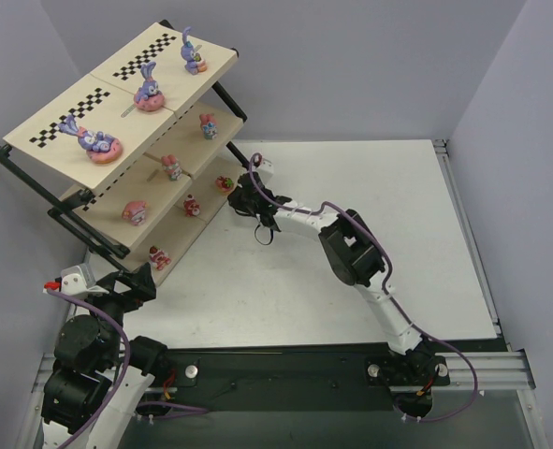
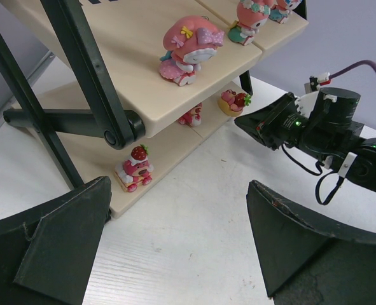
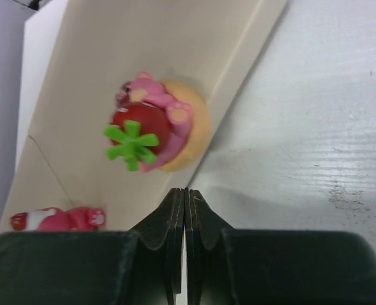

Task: Place and organize the plastic toys onto the shelf

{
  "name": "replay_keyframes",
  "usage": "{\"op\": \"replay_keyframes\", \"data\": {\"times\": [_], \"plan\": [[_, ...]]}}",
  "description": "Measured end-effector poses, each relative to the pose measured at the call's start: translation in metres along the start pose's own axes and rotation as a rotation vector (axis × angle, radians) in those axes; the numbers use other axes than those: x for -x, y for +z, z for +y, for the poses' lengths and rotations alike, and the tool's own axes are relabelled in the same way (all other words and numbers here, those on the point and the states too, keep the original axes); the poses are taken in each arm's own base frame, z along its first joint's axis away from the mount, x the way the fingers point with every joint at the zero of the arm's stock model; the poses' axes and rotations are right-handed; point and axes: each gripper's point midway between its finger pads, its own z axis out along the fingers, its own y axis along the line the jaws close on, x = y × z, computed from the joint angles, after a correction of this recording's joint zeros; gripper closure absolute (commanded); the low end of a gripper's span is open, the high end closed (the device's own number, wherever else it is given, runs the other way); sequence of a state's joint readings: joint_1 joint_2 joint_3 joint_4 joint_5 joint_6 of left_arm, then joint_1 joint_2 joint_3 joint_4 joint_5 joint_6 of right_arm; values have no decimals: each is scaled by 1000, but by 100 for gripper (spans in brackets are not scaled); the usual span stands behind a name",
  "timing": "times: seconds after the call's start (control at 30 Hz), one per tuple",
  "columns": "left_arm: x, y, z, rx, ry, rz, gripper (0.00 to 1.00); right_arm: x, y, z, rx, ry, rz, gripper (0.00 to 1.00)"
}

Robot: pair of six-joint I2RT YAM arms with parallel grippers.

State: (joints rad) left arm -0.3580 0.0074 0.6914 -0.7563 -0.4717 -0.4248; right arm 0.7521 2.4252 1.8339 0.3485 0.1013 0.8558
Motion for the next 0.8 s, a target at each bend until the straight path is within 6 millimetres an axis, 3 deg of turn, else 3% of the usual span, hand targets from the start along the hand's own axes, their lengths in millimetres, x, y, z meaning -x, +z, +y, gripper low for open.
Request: {"op": "replay_keyframes", "data": {"times": [0.23,0.8], "plan": [[0,0,0,0,0,0,3,-18,13,-19,-26,26,26,100],[0,0,0,0,0,0,3,15,21,-11,16,61,-58,100]]}}
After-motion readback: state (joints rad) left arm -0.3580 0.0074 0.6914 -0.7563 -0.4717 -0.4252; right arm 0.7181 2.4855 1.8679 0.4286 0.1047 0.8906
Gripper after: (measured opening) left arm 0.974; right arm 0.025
